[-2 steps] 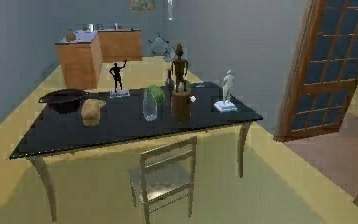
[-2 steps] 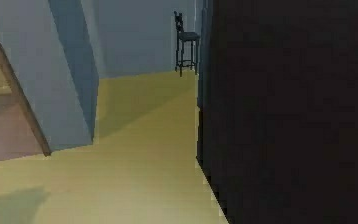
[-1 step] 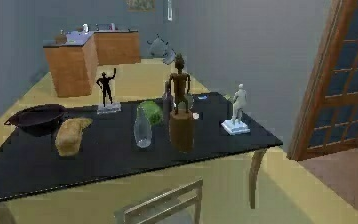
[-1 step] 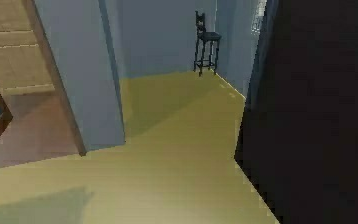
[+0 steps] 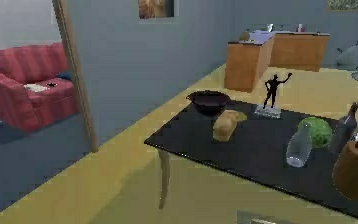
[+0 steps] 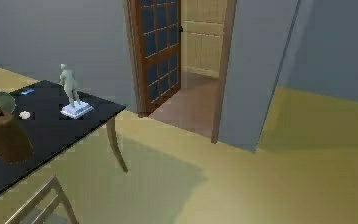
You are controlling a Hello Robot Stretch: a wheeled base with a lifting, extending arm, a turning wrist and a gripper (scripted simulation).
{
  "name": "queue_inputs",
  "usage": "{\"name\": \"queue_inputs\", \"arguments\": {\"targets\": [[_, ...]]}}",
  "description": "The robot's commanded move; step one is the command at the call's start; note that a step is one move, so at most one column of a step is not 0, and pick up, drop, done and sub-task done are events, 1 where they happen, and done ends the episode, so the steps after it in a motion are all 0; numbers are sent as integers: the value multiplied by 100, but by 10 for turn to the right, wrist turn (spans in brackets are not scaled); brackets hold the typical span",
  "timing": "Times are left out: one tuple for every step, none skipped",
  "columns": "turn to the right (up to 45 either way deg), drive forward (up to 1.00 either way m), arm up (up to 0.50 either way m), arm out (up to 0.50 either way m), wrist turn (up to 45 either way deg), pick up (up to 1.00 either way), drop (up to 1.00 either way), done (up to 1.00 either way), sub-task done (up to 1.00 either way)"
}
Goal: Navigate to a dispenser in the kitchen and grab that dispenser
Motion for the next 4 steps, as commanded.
{"name": "queue_inputs", "arguments": {"targets": [[-420, 0, 0, 0, 0, 0, 0, 0, 0], [-30, 0, 0, 0, 0, 0, 0, 0, 0], [450, 0, 0, 0, 0, 0, 0, 0, 0], [450, 0, 0, 0, 0, 0, 0, 0, 0]]}}
